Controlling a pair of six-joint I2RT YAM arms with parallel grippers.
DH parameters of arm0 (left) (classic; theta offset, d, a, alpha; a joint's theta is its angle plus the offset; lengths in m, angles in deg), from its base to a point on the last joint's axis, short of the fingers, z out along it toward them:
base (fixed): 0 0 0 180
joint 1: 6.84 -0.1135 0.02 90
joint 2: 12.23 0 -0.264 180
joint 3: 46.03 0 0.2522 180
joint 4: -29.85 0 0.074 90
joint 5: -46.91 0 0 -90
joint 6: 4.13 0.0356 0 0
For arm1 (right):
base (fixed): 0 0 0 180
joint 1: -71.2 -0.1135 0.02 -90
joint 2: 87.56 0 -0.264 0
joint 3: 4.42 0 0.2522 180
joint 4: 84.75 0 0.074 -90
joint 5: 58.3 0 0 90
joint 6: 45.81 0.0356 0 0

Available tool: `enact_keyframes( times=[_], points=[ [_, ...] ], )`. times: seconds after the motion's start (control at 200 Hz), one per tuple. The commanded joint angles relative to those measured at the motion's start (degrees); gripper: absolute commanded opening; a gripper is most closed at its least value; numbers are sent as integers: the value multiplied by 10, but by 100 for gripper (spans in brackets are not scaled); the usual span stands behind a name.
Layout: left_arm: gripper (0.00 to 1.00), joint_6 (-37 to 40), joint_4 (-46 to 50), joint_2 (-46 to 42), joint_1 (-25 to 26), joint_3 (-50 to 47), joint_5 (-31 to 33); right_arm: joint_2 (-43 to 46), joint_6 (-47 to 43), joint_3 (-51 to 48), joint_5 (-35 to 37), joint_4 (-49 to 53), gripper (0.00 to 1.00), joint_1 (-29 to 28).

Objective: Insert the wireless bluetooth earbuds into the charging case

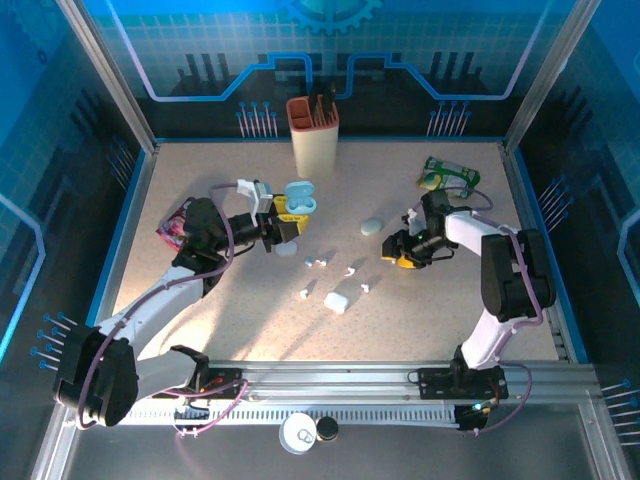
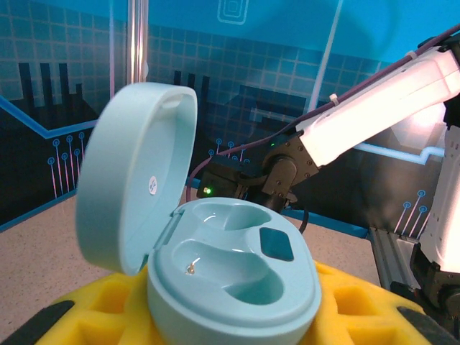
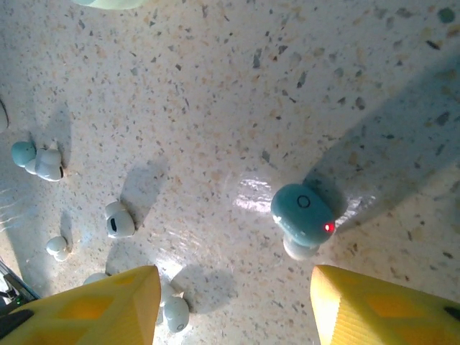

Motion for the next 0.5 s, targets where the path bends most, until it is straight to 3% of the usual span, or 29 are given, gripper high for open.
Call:
enact_keyframes(
  times=[0.0, 0.49],
  points=[
    [36, 0, -16, -9, -5, -11, -4, 27, -14, 16, 25, 35, 57, 2],
    [36, 0, -14, -15, -5, -13, -6, -96, -24, 114, 28, 46, 45, -4]
  ],
)
